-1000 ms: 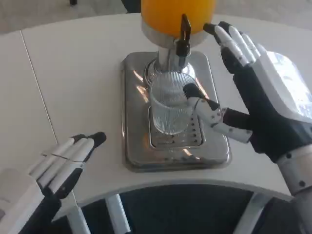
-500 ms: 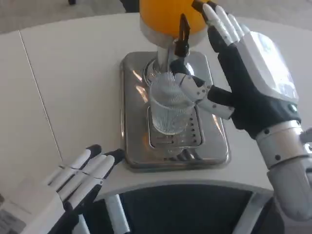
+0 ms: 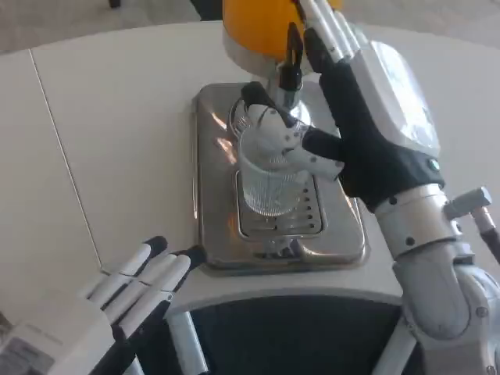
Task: Grasp the cup under the faucet to collect the drink, then remove the cup.
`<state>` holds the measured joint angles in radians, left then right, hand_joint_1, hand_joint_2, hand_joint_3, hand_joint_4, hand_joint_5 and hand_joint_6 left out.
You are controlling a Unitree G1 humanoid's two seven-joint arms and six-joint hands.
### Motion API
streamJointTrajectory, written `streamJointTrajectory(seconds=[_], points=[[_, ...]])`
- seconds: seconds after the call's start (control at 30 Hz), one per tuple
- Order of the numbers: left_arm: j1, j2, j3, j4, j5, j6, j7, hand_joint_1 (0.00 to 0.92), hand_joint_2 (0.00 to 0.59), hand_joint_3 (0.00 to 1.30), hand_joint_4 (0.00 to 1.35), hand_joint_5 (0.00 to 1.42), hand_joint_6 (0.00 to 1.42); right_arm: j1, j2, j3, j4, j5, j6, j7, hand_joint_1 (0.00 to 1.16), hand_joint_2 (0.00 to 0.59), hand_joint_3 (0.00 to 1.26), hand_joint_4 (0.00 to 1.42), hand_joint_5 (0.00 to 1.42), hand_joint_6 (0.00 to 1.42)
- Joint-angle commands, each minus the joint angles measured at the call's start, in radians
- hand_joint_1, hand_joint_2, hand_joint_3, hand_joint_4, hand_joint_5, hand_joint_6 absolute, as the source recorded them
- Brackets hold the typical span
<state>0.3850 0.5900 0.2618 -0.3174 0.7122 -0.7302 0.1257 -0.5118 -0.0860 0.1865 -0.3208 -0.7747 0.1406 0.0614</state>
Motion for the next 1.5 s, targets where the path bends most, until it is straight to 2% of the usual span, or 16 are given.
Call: streamJointTrajectory(seconds=[0.03,0.37,0.73,0.87,1.03,1.33,1.43,1.5], points=[[0.003,-0.003,-0.004,-0.008,0.001,0.018,-0.019,0.096,0.118,0.02,0.0,0.01,0.13,-0.009,0.01,0.033,0.001,0.016,-0.012,-0.02,0.37,0.429,0.02,0.0,0.0,0.0],[-0.011,0.001,-0.014,-0.001,-0.002,0.041,-0.032,0.095,0.117,0.03,0.0,0.02,0.13,0.005,0.045,0.103,0.005,0.021,-0.001,-0.013,0.37,0.429,0.02,0.0,0.0,0.0],[-0.014,0.005,-0.011,0.013,-0.016,0.045,-0.047,0.082,0.116,0.04,0.0,0.02,0.13,-0.085,0.002,0.171,0.098,-0.009,0.07,0.122,0.36,0.439,0.0,0.0,0.0,0.0],[-0.016,0.009,-0.01,0.022,-0.023,0.045,-0.049,0.081,0.115,0.04,0.0,0.02,0.13,-0.128,-0.015,0.218,0.125,-0.053,0.096,0.171,0.37,0.455,0.0,0.0,0.0,0.0],[-0.021,0.014,-0.008,0.033,-0.031,0.045,-0.052,0.08,0.114,0.04,0.0,0.02,0.14,-0.153,-0.013,0.257,0.132,-0.101,0.12,0.206,0.38,0.457,0.0,0.0,0.0,0.0],[-0.026,0.014,-0.006,0.052,-0.064,0.045,-0.062,0.079,0.112,0.05,0.0,0.03,0.14,-0.157,-0.005,0.278,0.141,-0.125,0.121,0.217,0.39,0.458,0.0,0.0,0.0,0.0],[-0.034,0.009,-0.012,0.056,-0.13,0.063,-0.093,0.067,0.102,0.03,0.0,0.05,0.17,-0.153,-0.006,0.275,0.137,-0.124,0.118,0.21,0.39,0.458,0.0,0.0,0.0,0.0],[-0.043,-0.004,-0.023,0.053,-0.2,0.104,-0.132,0.057,0.096,0.02,0.0,0.05,0.17,-0.153,-0.005,0.272,0.135,-0.121,0.118,0.206,0.39,0.46,0.0,0.0,0.0,0.0]])
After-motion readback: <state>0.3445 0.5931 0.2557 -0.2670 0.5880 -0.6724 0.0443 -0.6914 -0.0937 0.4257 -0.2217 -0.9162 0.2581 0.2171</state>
